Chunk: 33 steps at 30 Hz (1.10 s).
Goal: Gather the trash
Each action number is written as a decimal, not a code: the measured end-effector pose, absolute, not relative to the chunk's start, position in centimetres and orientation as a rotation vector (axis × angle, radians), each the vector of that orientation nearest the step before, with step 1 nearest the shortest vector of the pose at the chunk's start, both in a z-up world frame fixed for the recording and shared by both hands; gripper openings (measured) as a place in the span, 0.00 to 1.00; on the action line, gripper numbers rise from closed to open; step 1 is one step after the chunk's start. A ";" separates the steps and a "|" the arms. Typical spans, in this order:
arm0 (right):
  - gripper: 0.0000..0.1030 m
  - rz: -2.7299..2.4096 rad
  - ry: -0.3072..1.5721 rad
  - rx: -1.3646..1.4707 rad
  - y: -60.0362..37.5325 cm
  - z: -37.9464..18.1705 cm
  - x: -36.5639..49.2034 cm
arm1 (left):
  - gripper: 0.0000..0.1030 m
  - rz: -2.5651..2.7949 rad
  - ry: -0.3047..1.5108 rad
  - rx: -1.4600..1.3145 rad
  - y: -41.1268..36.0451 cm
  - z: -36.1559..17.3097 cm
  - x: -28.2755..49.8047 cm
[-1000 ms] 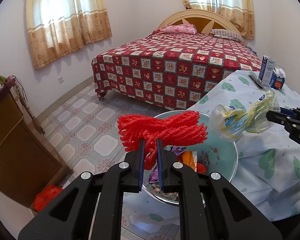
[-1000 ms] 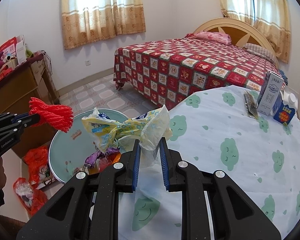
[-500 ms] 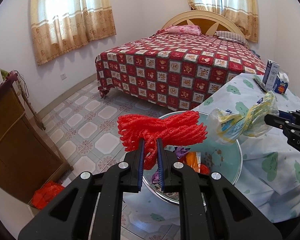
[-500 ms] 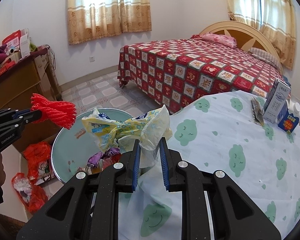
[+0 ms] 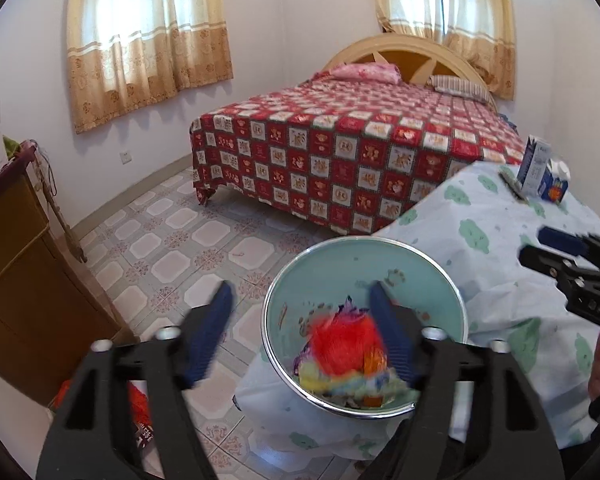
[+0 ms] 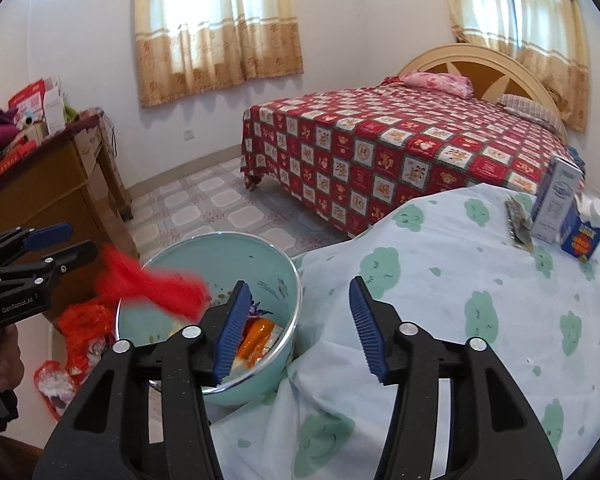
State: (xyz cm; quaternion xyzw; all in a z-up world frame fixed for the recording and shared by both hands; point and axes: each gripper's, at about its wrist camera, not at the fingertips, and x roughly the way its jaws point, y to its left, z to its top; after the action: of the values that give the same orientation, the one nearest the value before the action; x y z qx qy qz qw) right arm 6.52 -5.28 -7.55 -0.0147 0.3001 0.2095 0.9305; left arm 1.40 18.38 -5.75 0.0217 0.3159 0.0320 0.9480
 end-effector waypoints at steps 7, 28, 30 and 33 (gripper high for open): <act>0.62 0.375 0.519 -0.001 -7.7 -4.7 3.2 | 0.76 0.055 0.582 0.039 17.8 -3.8 0.0; 0.67 0.328 0.447 -0.012 -9.1 -2.1 0.9 | 0.79 0.058 0.540 0.033 17.5 -2.3 -1.1; 0.67 0.326 0.447 -0.011 -9.1 -2.1 0.9 | 0.79 0.058 0.539 0.035 17.5 -2.3 -1.1; 0.67 0.323 0.447 -0.009 -9.2 -2.1 0.8 | 0.79 0.058 0.539 0.035 17.5 -2.3 -1.1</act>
State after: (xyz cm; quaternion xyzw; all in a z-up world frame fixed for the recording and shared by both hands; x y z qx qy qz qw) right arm 0.84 -9.22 -2.08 -0.0047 0.2209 0.1597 0.9621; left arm -1.11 17.48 -2.29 0.0174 0.2660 0.0286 0.9634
